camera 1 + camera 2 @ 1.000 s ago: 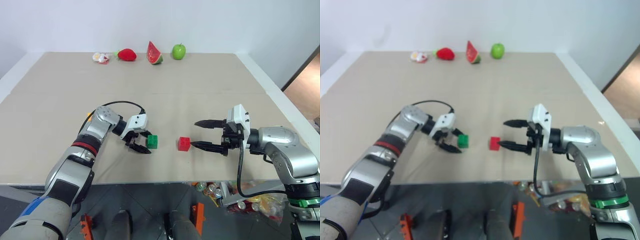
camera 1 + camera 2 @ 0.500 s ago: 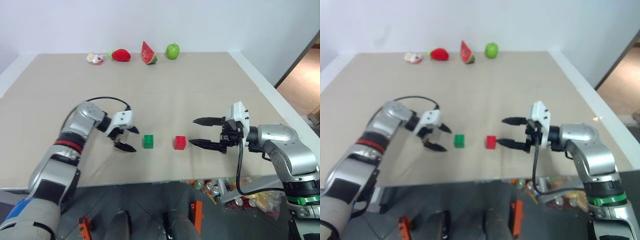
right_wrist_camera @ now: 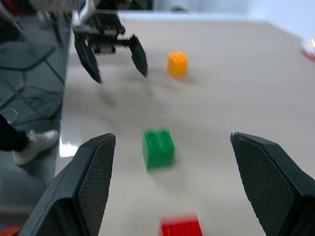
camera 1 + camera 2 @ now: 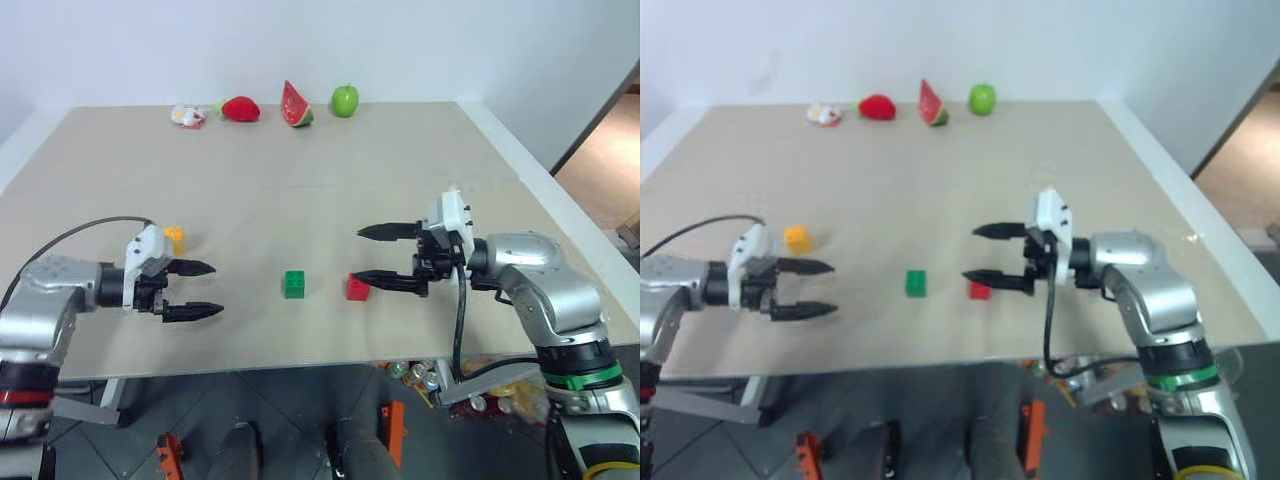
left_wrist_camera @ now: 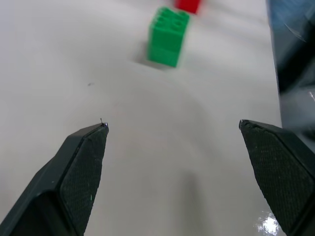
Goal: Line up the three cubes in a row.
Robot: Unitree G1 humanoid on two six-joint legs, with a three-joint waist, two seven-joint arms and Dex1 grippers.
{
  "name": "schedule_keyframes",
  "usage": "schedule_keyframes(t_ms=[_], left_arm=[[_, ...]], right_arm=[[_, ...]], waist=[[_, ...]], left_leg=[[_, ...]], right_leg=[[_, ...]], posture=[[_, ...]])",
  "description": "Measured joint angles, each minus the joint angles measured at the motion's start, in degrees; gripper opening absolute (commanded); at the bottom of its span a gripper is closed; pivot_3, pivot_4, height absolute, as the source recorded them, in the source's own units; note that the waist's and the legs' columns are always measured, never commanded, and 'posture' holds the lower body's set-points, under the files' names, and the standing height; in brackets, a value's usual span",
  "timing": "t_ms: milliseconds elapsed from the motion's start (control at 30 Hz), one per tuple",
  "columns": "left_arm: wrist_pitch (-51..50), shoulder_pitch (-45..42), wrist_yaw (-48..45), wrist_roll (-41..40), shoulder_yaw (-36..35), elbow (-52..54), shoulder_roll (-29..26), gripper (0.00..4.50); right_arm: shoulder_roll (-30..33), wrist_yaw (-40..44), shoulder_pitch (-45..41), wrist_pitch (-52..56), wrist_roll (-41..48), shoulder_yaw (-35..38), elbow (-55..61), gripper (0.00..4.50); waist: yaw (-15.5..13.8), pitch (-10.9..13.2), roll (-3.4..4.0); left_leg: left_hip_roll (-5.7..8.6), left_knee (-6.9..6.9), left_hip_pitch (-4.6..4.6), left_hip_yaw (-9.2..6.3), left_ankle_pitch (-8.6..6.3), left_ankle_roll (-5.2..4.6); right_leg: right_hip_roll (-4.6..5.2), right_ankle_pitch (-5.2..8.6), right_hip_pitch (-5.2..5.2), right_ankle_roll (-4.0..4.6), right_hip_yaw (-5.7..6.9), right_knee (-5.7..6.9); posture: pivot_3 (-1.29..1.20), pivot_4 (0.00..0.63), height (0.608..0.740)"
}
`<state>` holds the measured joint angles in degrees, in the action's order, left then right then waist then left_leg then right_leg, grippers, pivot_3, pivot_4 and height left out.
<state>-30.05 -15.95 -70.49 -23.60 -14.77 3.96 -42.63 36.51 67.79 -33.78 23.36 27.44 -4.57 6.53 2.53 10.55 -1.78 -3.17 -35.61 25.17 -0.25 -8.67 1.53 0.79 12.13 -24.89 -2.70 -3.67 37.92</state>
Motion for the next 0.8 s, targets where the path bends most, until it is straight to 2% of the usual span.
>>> schedule_keyframes(t_ms=[133, 233, 433, 800], left_arm=[[-2.8, 5.3, 15.3, -2.4, -9.2, 5.6, 6.2, 4.41], [-2.4, 9.0, 24.5, -0.7, -11.9, 6.1, 9.6, 4.41], [0.4, 8.3, 34.7, 4.1, -10.4, 2.2, 10.6, 4.41], [2.5, 0.0, 44.5, 10.0, -1.7, -8.2, 14.5, 4.41]], right_arm=[[-2.2, 0.9, -0.7, -0.8, -0.9, -2.8, -0.2, 3.87], [-3.5, 1.1, -0.7, -1.8, -1.9, -4.5, -0.6, 3.87], [-5.8, 0.3, -1.9, -3.3, -3.4, -4.9, -2.0, 3.87], [-6.0, -0.4, -2.5, -3.3, -3.5, -4.8, -1.9, 3.87]], waist=[[0.0, 0.0, -0.01], [0.0, 0.0, -0.03], [-0.1, 0.0, -0.06], [-0.1, -0.1, -0.12]], left_leg=[[-0.04, -0.13, -0.09, 0.06, 0.03, 0.03], [-0.04, -0.14, -0.13, 0.08, 0.03, 0.04], [-0.04, -0.11, -0.09, 0.05, 0.14, 0.23], [-0.04, 0.05, -0.07, 0.08, 0.15, 0.26]], right_leg=[[0.04, -0.09, 0.08, 0.09, 0.04, 0.03], [0.02, -0.13, 0.07, 0.12, 0.03, 0.05], [-0.01, -0.16, 0.02, 0.16, 0.04, 0.07], [-0.04, -0.16, -0.07, 0.14, 0.03, 0.07]], posture=[[0.00, 0.150, 0.740], [0.00, 0.150, 0.740], [0.00, 0.150, 0.740], [0.00, 0.150, 0.740]])
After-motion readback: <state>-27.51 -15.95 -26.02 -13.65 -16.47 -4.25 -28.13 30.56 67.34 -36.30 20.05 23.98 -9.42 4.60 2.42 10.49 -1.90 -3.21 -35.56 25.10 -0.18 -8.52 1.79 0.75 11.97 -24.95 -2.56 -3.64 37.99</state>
